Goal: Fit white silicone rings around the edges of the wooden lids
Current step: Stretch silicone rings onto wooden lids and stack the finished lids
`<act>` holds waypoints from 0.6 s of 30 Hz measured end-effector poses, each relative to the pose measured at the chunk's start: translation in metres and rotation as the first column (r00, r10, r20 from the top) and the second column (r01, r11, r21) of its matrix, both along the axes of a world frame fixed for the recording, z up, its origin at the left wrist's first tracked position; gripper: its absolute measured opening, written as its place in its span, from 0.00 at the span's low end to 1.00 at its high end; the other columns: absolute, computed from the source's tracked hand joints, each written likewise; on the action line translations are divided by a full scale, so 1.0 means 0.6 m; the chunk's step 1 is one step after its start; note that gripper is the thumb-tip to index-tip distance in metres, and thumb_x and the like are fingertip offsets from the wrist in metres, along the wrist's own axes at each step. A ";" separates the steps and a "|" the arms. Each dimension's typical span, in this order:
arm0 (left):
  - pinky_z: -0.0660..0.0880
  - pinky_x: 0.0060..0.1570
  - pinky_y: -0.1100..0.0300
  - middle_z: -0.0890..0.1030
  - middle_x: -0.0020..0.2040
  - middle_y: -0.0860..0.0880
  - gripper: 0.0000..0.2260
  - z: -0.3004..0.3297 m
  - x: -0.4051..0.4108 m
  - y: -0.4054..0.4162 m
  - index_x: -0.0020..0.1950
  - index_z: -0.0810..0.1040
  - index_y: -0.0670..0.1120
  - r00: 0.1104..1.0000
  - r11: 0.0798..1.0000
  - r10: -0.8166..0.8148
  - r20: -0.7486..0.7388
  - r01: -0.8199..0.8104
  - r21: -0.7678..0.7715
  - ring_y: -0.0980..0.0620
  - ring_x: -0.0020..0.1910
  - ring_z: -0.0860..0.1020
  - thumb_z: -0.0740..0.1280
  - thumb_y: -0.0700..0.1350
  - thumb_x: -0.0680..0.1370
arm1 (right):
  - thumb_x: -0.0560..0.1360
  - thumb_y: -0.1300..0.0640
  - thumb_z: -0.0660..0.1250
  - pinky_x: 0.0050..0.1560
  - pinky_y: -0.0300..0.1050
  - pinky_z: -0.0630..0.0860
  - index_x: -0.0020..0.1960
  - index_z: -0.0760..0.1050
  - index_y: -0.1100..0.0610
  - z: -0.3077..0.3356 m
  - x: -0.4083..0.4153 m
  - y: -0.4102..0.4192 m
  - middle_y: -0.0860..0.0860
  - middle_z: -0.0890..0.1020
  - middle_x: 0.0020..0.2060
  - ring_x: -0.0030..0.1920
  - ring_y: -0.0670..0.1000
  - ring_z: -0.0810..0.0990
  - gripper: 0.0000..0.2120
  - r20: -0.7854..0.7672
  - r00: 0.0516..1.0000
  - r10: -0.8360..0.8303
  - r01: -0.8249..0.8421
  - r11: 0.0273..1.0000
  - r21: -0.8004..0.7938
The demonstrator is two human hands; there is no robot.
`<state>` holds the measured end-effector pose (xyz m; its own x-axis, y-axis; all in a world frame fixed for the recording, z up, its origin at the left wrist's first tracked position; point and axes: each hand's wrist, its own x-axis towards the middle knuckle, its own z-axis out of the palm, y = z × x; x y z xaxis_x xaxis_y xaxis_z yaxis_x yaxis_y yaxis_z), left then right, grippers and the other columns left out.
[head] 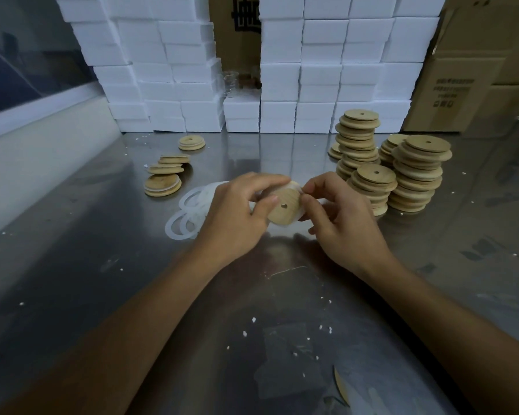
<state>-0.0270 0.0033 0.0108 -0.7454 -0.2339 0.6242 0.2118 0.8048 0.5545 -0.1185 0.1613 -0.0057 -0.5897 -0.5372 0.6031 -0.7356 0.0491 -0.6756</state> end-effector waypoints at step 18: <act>0.77 0.45 0.57 0.81 0.45 0.51 0.05 0.000 0.000 0.002 0.49 0.82 0.45 0.999 0.977 0.026 -0.034 -0.032 -0.210 0.55 0.44 0.78 0.70 0.37 0.76 | 0.81 0.58 0.62 0.36 0.56 0.77 0.54 0.71 0.56 0.001 0.010 -0.004 0.50 0.81 0.40 0.36 0.50 0.79 0.03 -0.219 0.976 -0.006 0.045 0.984 0.172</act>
<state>-0.0273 0.0046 0.0107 -0.7199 -0.1160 0.6843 0.2009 0.9089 0.3654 -0.1128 0.1589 -0.0052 -0.4699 -0.6324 0.6159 -0.8606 0.1731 -0.4789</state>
